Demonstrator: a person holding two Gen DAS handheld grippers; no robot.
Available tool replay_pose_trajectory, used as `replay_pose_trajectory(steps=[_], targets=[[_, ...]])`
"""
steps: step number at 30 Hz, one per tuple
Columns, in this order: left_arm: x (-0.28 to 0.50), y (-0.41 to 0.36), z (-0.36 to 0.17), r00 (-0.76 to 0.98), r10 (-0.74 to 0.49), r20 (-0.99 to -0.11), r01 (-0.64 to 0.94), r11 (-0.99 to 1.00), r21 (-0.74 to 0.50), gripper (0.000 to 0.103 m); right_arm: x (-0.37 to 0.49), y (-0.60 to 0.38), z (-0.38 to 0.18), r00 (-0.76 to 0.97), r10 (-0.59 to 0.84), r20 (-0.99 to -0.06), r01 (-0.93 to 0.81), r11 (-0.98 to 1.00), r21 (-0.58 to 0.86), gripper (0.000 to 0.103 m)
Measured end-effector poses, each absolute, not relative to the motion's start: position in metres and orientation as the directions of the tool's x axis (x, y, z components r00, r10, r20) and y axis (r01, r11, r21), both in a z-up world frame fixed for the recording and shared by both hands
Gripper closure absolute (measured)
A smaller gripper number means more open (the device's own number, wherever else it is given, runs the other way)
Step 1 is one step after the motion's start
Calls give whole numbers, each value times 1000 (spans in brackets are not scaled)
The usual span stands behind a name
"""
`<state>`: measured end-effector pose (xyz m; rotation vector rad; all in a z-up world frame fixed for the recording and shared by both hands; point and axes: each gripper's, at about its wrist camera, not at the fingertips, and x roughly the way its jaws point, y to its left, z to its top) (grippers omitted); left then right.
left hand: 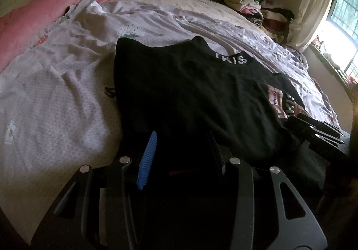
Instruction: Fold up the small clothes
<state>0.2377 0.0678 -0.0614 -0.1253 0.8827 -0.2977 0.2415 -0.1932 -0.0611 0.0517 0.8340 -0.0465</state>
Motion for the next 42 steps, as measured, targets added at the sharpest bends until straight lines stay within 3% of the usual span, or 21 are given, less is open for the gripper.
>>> replay_pose_trajectory(steps=[9,17,19,23,25,34,42], targets=[[229,67,-56,607,-309,-732,222,951,-217,65,232,-193,-57,687,-23,-727,69,997,33,47],[220,60,-51,616,-315,-722,250,947,-200,47,226,-192,-50,705,-22,-709,75,996,44,34],[217,59,-48,624,-315,-715,258,947,-191,44,224,-192,-48,709,-30,-704,83,996,40,20],[215,56,-46,635,-306,-709,265,949,-172,33,219,-193,-43,723,-32,-690,84,996,42,18],[212,56,-44,640,-305,-705,266,949,-168,28,218,-194,-41,727,-34,-686,86,995,43,11],[206,54,-38,645,-324,-692,280,943,-181,10,209,-195,-33,748,-53,-662,105,994,39,5],[204,53,-36,656,-296,-694,259,952,-162,10,201,-193,-25,770,-47,-637,102,994,50,5]])
